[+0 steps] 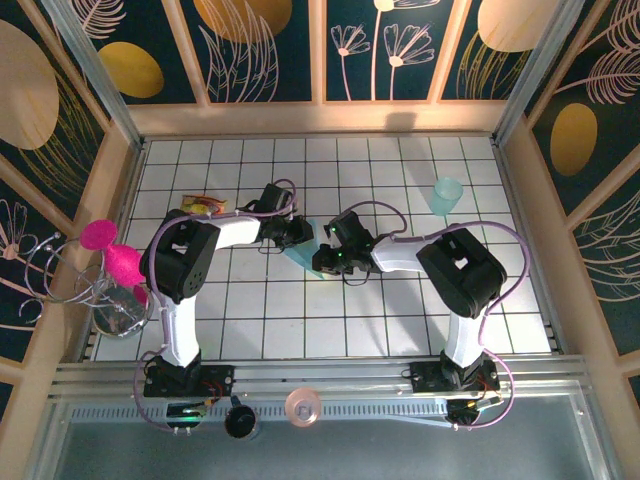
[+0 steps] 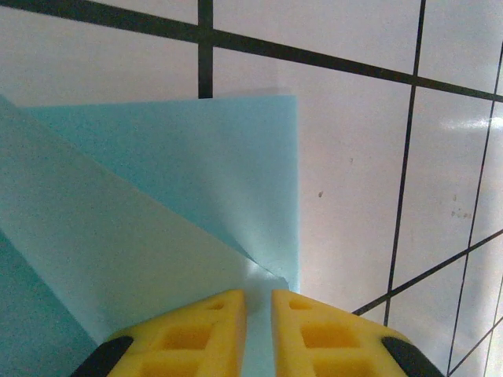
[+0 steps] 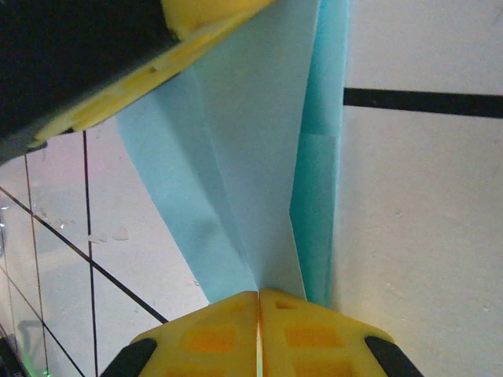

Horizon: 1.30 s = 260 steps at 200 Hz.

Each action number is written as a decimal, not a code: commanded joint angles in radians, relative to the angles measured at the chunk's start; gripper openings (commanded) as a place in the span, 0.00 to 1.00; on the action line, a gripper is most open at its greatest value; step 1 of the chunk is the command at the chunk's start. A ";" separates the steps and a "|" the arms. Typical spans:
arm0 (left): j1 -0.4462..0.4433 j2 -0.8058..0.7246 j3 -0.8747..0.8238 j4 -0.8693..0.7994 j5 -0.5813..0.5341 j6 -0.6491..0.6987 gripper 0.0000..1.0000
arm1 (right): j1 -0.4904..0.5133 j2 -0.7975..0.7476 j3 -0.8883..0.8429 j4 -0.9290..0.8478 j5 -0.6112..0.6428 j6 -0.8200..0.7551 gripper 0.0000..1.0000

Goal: Fold a paper plane with a square sheet of paper (pick it up from the middle)
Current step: Fourth fold the wing at the center of the table.

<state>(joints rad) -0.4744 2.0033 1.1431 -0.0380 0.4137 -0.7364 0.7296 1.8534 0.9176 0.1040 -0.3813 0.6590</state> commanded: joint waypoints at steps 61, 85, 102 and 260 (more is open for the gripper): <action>0.010 0.085 -0.003 -0.137 -0.174 0.015 0.17 | 0.021 -0.026 -0.026 -0.151 0.001 -0.065 0.09; 0.010 0.083 -0.005 -0.136 -0.172 0.016 0.17 | 0.022 -0.057 -0.042 -0.157 0.005 -0.059 0.09; 0.010 0.080 -0.006 -0.133 -0.166 0.017 0.17 | 0.022 -0.077 -0.048 -0.158 0.015 -0.053 0.09; 0.010 0.052 -0.011 -0.092 -0.079 0.009 0.19 | 0.031 -0.039 -0.070 -0.154 0.023 -0.041 0.09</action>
<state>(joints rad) -0.4778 2.0075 1.1595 -0.0597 0.4110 -0.7364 0.7464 1.7840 0.8680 0.0029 -0.3679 0.6117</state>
